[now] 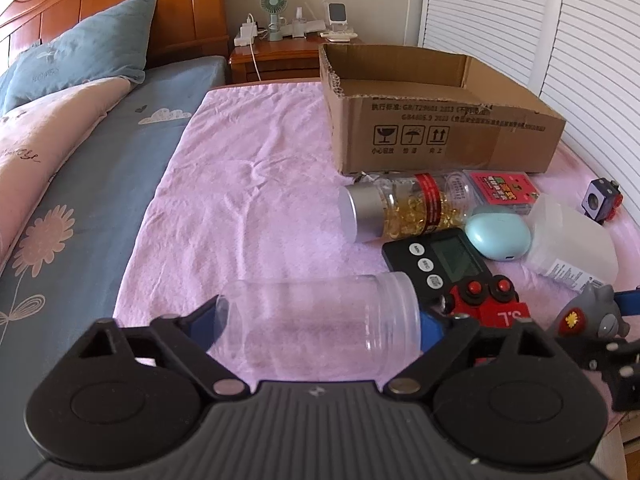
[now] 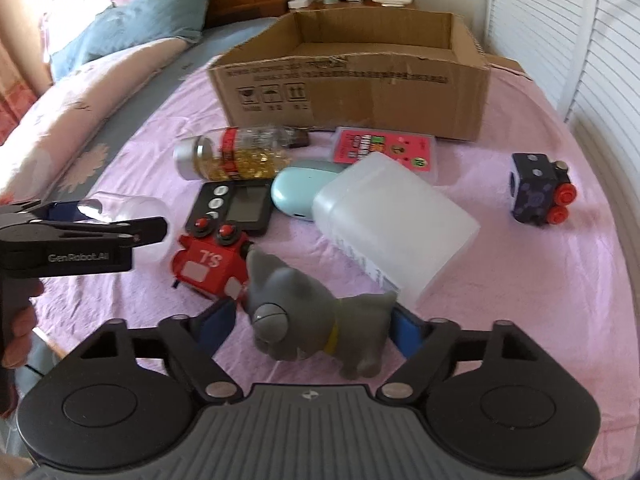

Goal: Organize rigid objects
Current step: 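Close the left gripper on the jar while the right grasps the grey cat, then carry the jar and cat over the box and open both grippers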

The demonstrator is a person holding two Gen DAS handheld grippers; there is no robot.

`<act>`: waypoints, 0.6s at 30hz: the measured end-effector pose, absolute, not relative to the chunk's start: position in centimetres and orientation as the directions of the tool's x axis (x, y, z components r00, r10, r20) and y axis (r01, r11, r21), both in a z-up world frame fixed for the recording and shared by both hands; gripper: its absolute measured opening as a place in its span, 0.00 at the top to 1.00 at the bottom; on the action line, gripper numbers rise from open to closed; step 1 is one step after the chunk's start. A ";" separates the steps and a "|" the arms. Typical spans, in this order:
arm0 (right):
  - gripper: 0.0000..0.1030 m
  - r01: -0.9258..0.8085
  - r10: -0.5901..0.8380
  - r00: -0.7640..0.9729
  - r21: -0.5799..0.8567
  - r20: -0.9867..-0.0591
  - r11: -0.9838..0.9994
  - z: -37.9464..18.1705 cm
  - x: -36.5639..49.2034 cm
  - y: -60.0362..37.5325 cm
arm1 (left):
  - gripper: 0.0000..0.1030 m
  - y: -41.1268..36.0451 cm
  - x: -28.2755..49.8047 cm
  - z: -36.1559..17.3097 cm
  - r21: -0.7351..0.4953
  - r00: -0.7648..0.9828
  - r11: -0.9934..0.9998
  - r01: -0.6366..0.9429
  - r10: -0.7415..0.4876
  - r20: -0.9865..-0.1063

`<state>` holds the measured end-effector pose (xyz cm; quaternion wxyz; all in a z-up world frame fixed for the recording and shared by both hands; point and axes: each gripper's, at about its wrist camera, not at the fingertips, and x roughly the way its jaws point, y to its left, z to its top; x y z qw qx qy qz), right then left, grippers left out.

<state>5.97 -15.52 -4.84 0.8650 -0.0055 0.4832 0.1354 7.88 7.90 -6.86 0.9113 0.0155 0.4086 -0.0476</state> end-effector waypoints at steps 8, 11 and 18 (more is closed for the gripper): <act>0.25 -0.272 0.234 0.510 0.103 -0.828 0.957 -3.8 5.5 -15.8 | 0.12 8.3 8.0 -6.3 0.014 0.662 0.990 0.140 -0.083 -0.745; 0.25 -0.299 0.245 0.519 0.095 -0.819 0.950 -2.8 5.4 -15.9 | 0.12 8.4 7.9 -5.6 0.037 0.664 0.986 0.161 -0.080 -0.744; 0.25 -0.355 0.253 0.568 0.044 -0.783 0.934 0.1 5.8 -16.4 | 0.12 7.8 8.1 -2.1 0.063 0.683 0.971 0.231 -0.116 -0.721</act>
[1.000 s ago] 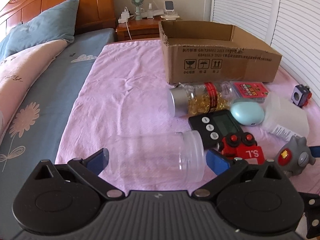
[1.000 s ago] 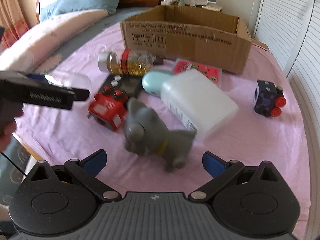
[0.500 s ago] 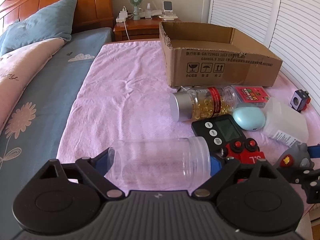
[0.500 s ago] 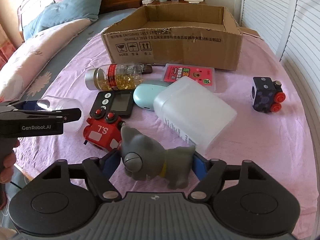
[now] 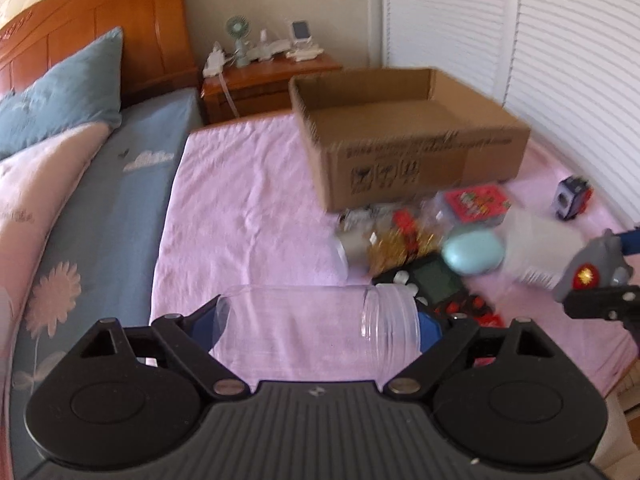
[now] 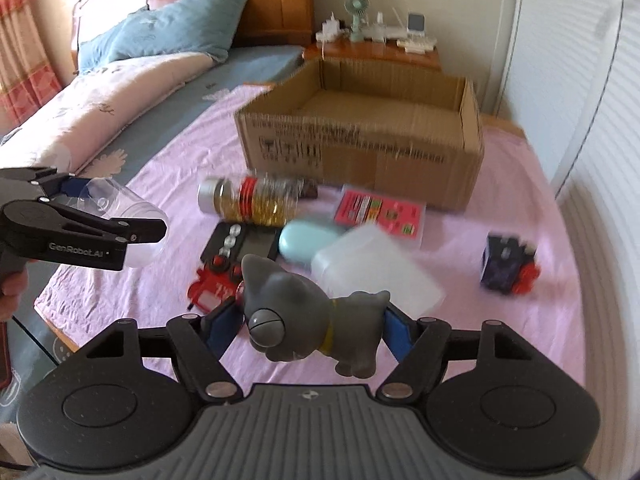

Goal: Organize rigid objects
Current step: 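Carry the jar and cat over the box and open both grippers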

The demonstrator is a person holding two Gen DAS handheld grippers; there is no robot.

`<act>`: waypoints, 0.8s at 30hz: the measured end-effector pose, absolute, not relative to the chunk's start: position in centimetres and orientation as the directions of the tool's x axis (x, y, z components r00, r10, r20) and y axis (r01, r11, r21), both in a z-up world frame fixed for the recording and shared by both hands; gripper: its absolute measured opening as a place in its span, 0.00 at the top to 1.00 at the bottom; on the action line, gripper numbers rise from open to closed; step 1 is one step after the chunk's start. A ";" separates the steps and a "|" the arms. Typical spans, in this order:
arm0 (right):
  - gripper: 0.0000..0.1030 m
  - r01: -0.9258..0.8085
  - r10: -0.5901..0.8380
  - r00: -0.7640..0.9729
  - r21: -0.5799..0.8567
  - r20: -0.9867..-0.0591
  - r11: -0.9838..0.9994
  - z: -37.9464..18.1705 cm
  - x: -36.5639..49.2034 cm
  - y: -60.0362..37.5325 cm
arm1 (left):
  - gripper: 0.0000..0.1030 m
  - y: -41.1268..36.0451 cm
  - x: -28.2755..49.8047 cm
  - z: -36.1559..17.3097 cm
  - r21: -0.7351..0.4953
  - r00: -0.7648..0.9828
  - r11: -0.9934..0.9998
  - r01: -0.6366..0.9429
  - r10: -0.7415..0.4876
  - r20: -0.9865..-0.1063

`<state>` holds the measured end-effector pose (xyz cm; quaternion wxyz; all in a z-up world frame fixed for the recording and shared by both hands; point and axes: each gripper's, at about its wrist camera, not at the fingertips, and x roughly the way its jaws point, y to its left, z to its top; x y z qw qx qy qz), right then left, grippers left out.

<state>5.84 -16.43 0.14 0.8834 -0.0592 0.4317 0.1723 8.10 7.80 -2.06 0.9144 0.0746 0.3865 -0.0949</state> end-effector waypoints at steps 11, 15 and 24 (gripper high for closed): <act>0.25 -0.367 0.274 0.648 0.024 -0.710 0.930 4.2 11.2 -18.5 | 0.12 3.8 15.6 3.8 0.033 0.686 0.940 0.339 -0.223 -0.693; 0.25 -0.362 0.274 0.673 0.017 -0.687 0.932 5.1 13.3 -19.2 | 0.12 1.8 19.4 5.1 0.053 0.697 0.931 0.361 -0.232 -0.678; 0.25 -0.346 0.254 0.688 0.000 -0.680 0.938 5.5 16.8 -20.6 | 0.12 -1.6 27.4 4.6 0.096 0.709 0.929 0.357 -0.203 -0.676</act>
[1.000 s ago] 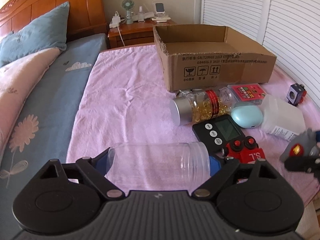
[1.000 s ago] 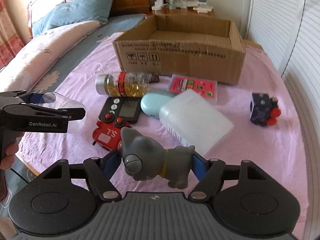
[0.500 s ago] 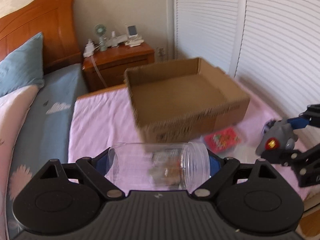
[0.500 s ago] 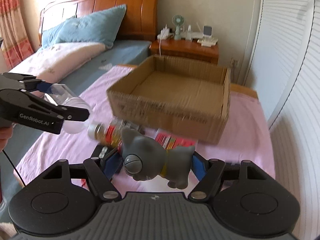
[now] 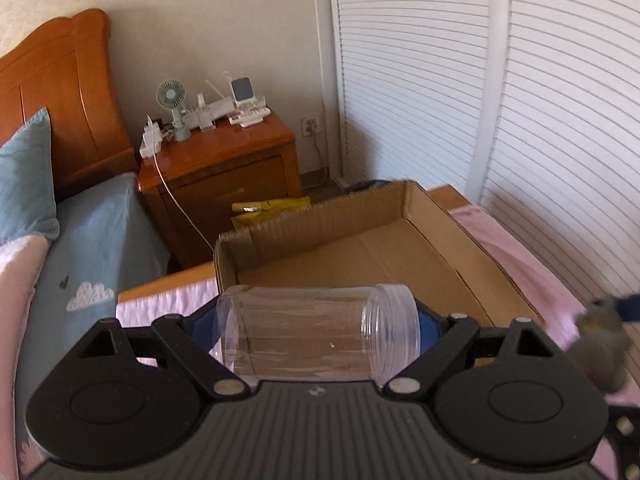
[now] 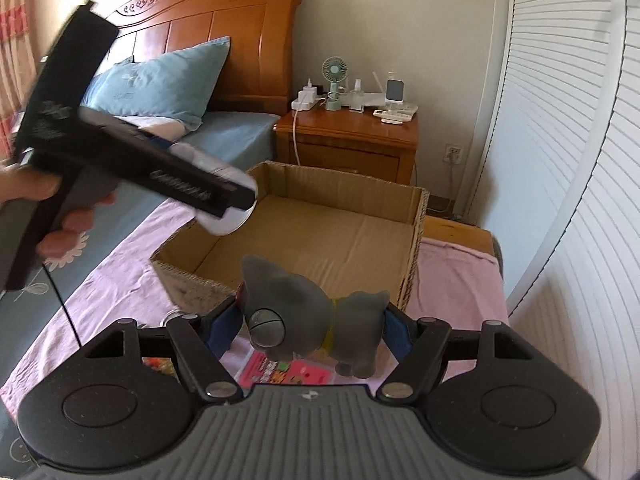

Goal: Organize rigid objects
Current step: 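Carry the jar and cat over the box and open both grippers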

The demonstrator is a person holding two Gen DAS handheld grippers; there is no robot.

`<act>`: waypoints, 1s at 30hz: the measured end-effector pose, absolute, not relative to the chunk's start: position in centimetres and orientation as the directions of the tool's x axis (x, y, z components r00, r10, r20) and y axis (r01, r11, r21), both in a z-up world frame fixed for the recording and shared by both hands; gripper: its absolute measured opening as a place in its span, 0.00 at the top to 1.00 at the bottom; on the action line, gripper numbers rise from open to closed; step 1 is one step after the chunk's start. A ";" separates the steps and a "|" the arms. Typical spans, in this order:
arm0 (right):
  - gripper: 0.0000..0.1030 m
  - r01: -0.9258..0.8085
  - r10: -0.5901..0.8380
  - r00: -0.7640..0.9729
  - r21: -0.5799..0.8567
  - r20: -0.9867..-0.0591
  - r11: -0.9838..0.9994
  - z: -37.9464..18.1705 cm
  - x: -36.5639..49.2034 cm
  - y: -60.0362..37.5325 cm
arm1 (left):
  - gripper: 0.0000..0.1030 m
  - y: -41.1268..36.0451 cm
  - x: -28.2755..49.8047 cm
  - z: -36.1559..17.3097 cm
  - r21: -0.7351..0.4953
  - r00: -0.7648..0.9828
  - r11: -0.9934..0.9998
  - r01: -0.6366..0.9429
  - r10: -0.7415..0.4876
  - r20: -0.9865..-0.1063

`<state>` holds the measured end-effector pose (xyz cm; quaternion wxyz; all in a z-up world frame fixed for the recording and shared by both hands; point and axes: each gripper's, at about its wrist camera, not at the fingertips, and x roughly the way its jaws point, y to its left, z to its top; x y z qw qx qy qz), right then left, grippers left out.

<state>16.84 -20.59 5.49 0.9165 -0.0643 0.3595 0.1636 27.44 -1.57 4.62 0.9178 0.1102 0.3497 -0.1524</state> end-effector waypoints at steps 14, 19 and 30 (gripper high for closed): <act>0.25 -0.340 0.242 0.666 0.001 -0.706 0.940 4.8 18.9 -20.1 | 0.03 0.4 25.0 3.9 0.101 0.714 0.939 0.329 -0.177 -0.677; 0.25 -0.333 0.232 0.653 0.001 -0.721 0.943 4.8 20.9 -19.5 | 0.01 1.8 21.0 4.5 0.078 0.714 0.942 0.327 -0.192 -0.673; 0.24 -0.285 0.191 0.626 0.006 -0.756 0.958 3.8 29.0 -18.3 | 0.01 3.5 14.8 3.0 0.077 0.721 0.958 0.278 -0.154 -0.676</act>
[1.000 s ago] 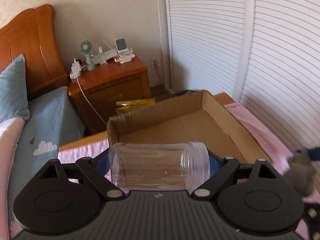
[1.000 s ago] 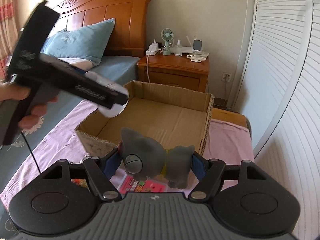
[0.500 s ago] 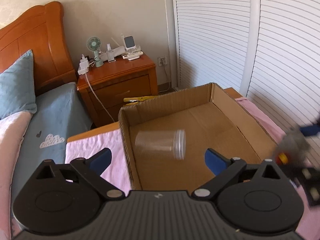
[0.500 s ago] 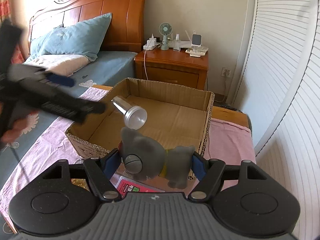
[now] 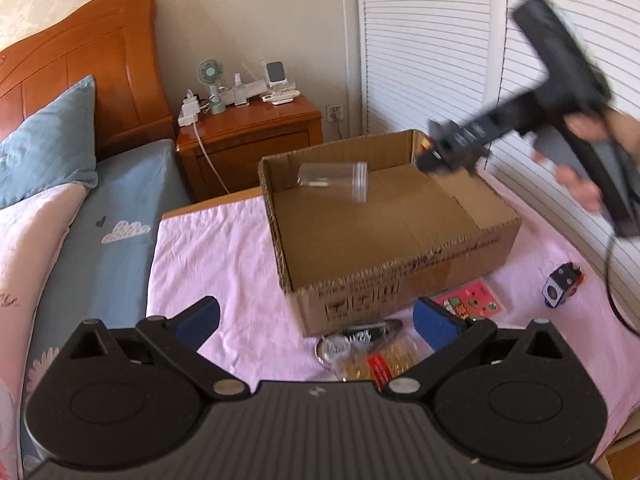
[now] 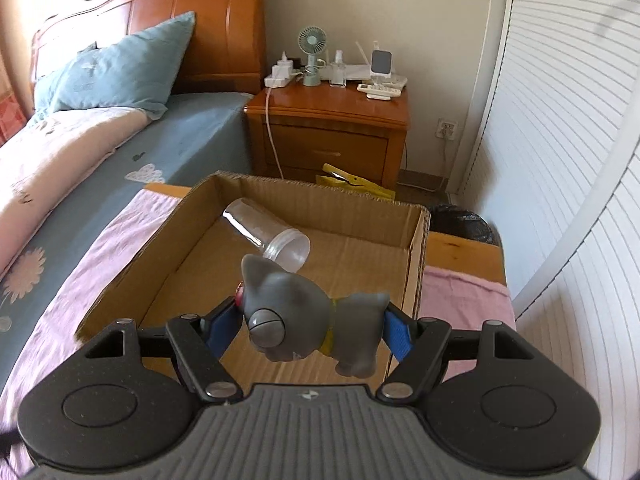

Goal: Organize rigid objects
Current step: 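Carry the jar and cat over the box and open both grippers, then withdraw both tools from the box toward the remaining objects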

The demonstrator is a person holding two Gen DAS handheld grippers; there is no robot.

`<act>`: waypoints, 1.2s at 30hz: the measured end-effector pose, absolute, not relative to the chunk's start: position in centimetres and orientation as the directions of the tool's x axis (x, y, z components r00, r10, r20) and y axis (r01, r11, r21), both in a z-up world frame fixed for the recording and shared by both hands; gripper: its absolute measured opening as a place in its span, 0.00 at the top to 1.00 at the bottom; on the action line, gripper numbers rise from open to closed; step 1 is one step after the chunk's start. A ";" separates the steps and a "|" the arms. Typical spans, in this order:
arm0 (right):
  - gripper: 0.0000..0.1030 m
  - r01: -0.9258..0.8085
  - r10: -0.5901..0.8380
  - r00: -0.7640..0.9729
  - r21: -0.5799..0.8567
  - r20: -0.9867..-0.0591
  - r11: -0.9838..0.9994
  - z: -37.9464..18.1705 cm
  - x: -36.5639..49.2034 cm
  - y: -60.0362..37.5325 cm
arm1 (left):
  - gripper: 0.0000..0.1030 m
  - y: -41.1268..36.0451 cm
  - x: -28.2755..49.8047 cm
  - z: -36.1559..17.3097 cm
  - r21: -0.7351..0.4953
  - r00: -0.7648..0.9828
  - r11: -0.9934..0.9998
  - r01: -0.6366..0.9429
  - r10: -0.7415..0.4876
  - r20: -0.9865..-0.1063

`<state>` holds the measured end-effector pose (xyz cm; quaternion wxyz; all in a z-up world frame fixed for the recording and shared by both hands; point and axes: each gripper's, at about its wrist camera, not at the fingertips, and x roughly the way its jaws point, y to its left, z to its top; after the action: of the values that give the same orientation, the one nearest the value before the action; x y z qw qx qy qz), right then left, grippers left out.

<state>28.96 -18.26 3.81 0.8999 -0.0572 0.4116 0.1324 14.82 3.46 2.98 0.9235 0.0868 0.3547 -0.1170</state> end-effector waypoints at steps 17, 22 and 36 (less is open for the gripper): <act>0.00 -0.250 0.119 0.661 -0.068 -0.741 0.966 4.9 25.8 -19.6 | 0.01 3.8 12.6 1.9 0.055 0.701 0.964 0.262 -0.151 -0.697; 0.00 -0.199 0.070 0.651 -0.081 -0.756 0.977 3.8 23.7 -21.9 | 0.01 3.7 11.7 1.7 0.056 0.708 0.969 0.239 -0.134 -0.693; 0.00 -0.035 -0.033 0.570 -0.064 -0.821 0.997 -2.7 18.8 -28.6 | 0.01 2.4 9.5 0.3 0.004 0.676 0.974 0.228 -0.155 -0.720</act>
<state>18.78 -28.61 -2.73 0.8853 -0.0367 0.4636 0.0005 9.53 2.40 0.33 0.9143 0.0466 0.3884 -0.1048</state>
